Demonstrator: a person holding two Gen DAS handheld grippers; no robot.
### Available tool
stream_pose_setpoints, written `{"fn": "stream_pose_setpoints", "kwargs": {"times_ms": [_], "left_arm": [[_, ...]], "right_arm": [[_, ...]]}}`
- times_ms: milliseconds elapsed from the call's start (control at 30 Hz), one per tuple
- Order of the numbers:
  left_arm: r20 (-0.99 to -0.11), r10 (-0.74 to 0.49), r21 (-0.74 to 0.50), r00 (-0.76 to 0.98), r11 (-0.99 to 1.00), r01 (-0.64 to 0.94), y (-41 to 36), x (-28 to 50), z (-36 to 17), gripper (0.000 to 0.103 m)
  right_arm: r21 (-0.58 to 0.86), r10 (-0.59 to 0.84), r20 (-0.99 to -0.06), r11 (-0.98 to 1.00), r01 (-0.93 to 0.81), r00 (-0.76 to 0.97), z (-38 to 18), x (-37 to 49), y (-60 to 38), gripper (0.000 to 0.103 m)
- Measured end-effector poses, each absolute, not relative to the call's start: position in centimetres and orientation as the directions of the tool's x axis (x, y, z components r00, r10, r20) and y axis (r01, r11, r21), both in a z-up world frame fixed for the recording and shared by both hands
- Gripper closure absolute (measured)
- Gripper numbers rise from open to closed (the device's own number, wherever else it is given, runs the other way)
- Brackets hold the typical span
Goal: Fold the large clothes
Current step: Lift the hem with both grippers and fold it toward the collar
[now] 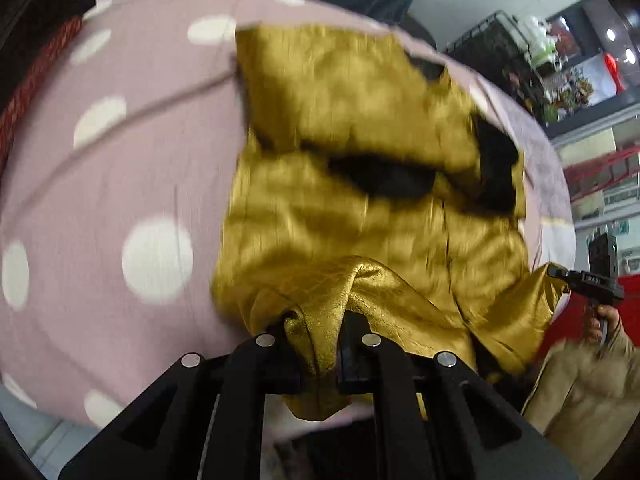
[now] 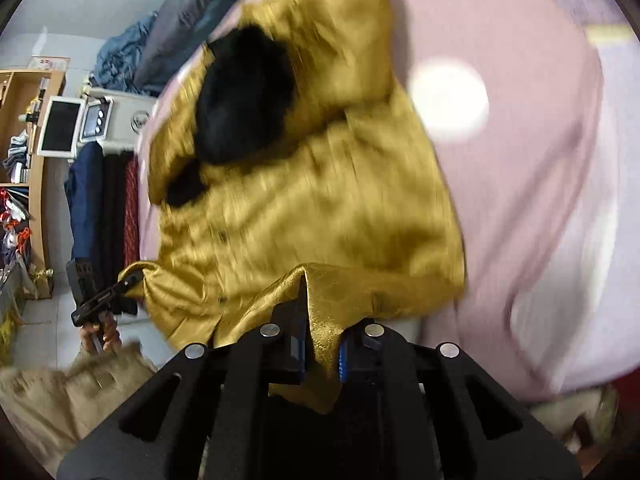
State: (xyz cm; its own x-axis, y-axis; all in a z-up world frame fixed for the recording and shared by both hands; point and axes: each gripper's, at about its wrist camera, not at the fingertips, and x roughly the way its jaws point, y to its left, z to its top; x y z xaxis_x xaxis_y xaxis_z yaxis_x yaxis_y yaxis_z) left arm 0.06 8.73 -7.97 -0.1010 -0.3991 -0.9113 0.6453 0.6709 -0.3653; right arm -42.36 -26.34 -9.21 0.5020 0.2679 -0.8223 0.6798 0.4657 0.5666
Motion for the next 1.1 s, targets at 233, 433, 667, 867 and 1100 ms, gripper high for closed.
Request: {"fn": "stream_pose_setpoints", "kwargs": {"times_ms": [233,433,667,867,1100], "left_arm": [[-0.874,-0.484,-0.324,0.051,0.657,0.681,1.7,8.1,-3.2,0.093],[-0.876,-0.473,-0.291,0.093,0.673,0.680,-4.6,12.1,-2.6,0.093],[-0.904,-0.423,-0.274,0.068,0.693,0.666,-8.3,14.0,-5.4,0.093],[-0.922,-0.385,-0.281,0.031,0.724,0.630,-9.8,15.9,-8.0,0.089],[-0.872,-0.483,-0.466,-0.075,0.775,0.427,-8.2,18.8,-10.1,0.075]], "right_arm": [[0.574,0.075,-0.783,0.471,0.670,0.618,-3.7,-37.5,-35.8,0.092],[0.577,0.035,-0.772,0.456,0.678,0.634,-2.8,-33.6,-40.4,0.092],[0.597,0.059,-0.782,0.357,0.718,0.620,-6.0,-31.5,-44.1,0.092],[0.593,0.086,-0.798,0.282,0.754,0.596,-9.2,-29.5,-45.9,0.092],[0.578,0.121,-0.816,0.178,0.797,0.565,-13.2,-27.9,-47.5,0.092]]}}
